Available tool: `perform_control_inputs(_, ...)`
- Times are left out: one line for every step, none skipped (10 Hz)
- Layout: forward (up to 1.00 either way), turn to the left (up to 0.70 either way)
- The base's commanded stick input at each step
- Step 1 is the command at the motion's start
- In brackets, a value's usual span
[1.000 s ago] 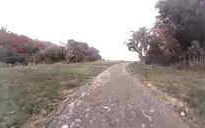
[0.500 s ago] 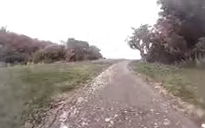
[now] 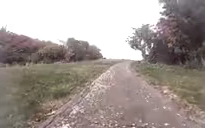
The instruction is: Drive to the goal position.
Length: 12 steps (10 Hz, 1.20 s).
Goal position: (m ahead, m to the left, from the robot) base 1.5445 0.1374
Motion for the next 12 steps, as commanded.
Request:
perform_control_inputs(0.70, 0.00)
perform_control_inputs(0.70, 0.00)
perform_control_inputs(0.70, 0.00)
perform_control_inputs(0.59, 0.00)
perform_control_inputs(0.20, 0.00)
perform_control_inputs(0.00, 0.00)
perform_control_inputs(0.00, 0.00)
perform_control_inputs(0.00, 0.00)
perform_control_inputs(0.00, 0.00)
perform_control_inputs(0.00, 0.00)
perform_control_inputs(0.00, 0.00)
perform_control_inputs(0.00, 0.00)
